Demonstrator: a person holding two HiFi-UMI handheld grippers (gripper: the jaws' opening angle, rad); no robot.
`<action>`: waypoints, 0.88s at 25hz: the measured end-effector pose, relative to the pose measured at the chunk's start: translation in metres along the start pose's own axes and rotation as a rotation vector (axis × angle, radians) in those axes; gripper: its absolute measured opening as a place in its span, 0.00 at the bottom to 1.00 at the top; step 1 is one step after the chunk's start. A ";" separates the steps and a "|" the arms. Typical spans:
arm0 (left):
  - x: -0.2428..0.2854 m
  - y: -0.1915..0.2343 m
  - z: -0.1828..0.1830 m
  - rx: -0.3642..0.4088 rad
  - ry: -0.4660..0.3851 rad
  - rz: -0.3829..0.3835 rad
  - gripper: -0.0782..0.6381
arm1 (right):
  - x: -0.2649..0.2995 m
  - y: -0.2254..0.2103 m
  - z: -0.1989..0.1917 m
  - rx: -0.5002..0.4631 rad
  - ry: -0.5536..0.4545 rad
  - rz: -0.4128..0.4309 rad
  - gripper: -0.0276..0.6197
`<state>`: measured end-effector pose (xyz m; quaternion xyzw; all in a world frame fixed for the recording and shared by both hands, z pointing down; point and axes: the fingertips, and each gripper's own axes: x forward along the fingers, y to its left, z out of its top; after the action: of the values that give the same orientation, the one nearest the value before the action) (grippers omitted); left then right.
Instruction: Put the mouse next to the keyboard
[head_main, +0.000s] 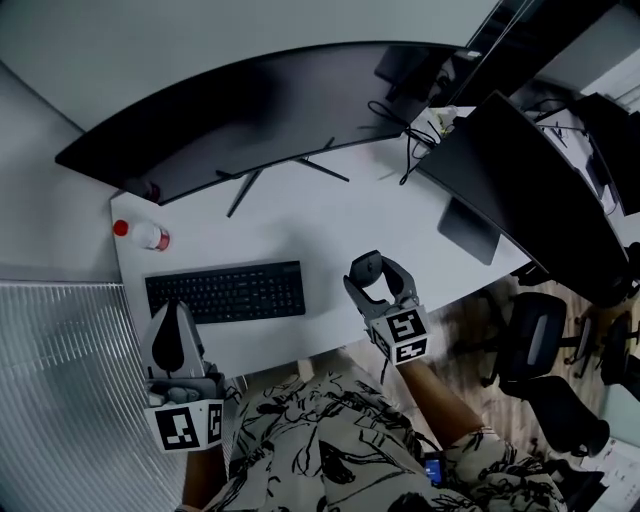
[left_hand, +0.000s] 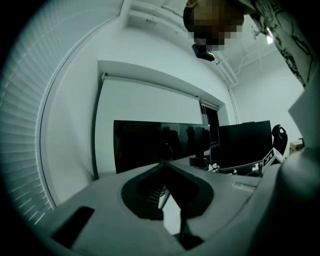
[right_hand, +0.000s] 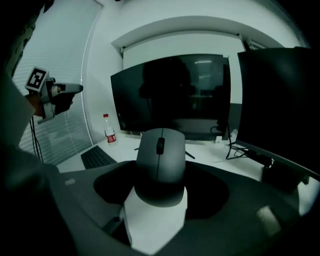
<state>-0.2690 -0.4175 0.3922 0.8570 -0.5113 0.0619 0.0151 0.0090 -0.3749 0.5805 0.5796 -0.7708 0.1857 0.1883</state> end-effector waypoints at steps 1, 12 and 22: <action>0.001 0.001 -0.002 -0.001 0.004 -0.002 0.11 | 0.007 0.003 -0.010 -0.001 0.024 0.005 0.51; 0.001 0.009 -0.023 -0.008 0.061 -0.006 0.10 | 0.058 0.034 -0.093 0.005 0.287 0.070 0.51; -0.002 0.010 -0.036 -0.017 0.090 -0.005 0.10 | 0.078 0.044 -0.127 0.011 0.436 0.089 0.51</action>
<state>-0.2819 -0.4173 0.4271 0.8544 -0.5086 0.0962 0.0454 -0.0442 -0.3641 0.7263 0.4923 -0.7356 0.3189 0.3388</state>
